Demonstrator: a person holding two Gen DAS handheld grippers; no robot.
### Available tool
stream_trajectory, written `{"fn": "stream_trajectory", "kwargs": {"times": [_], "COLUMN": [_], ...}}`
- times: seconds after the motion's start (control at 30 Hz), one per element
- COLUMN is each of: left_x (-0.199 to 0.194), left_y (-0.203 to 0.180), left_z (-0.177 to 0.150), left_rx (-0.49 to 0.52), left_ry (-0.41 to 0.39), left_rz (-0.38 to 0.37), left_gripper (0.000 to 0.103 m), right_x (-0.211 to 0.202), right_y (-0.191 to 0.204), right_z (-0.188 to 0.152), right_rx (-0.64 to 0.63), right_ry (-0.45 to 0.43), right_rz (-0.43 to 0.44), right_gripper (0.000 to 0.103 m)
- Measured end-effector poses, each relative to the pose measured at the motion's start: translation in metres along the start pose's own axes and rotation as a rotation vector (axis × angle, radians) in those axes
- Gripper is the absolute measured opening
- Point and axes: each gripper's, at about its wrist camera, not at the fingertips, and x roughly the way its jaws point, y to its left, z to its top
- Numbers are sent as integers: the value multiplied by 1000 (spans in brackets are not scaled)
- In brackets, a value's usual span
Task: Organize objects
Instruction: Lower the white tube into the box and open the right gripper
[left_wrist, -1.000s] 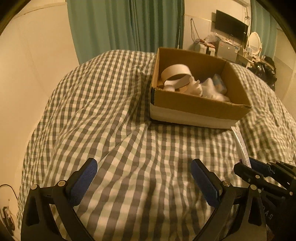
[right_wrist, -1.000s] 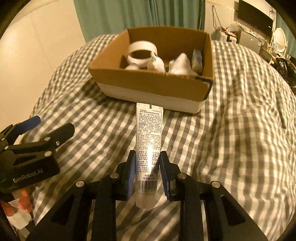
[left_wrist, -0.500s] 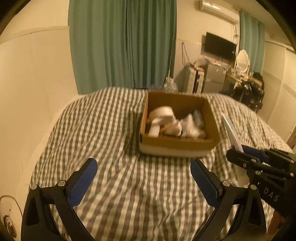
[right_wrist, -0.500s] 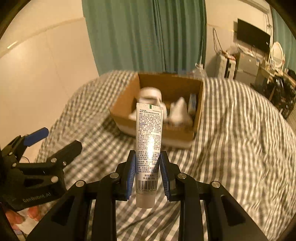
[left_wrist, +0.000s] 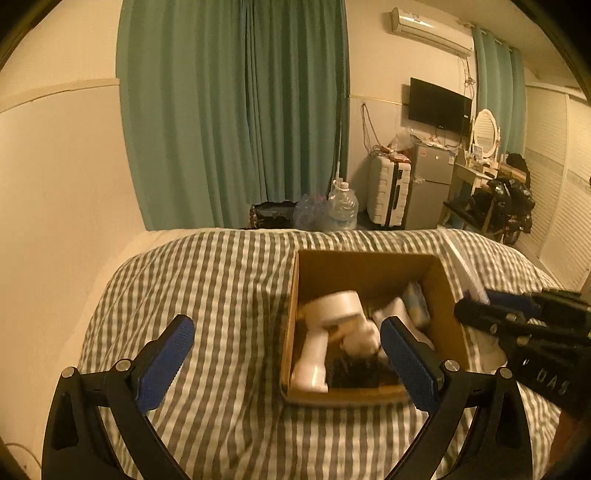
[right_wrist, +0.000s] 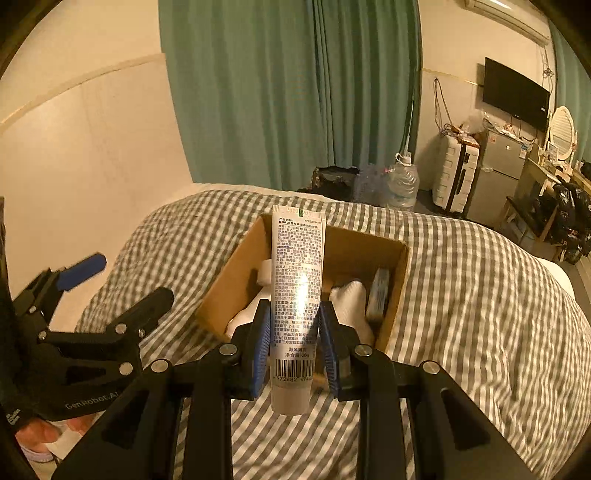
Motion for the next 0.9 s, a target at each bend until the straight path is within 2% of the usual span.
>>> {"fn": "stream_trajectory", "kwargs": {"times": [0.2,0.47,0.7,0.77,0.8,0.83,0.9], "left_x": [53,100,101,95,94,90,79], "left_y": [0,-2,-5,-6,-8,-8,-9], "left_z": [5,-13,-20,-20,-20,-20,-19], "left_rx": [3,34,54,60,66,70,73], "left_ry": [31,83,94,95,99,99,94], "left_rz": [5,-5,-19,-22,-19,-12,-14], "left_gripper": [103,103,103,103,103,103,103], "right_x": [67,145,151,143,138,132,117], "right_y": [-16,-47,-57,-56,-57,-58,-61], "right_z": [11,5,-7,-7,-7,-6,-4], "right_rx": [10,48,111,117,118,123,134], "right_ry": [71,166,174,164,158,148,127], "right_rz": [4,1,48,44,37,24,16], "right_gripper": [25,25,26,37,47,52,52]}}
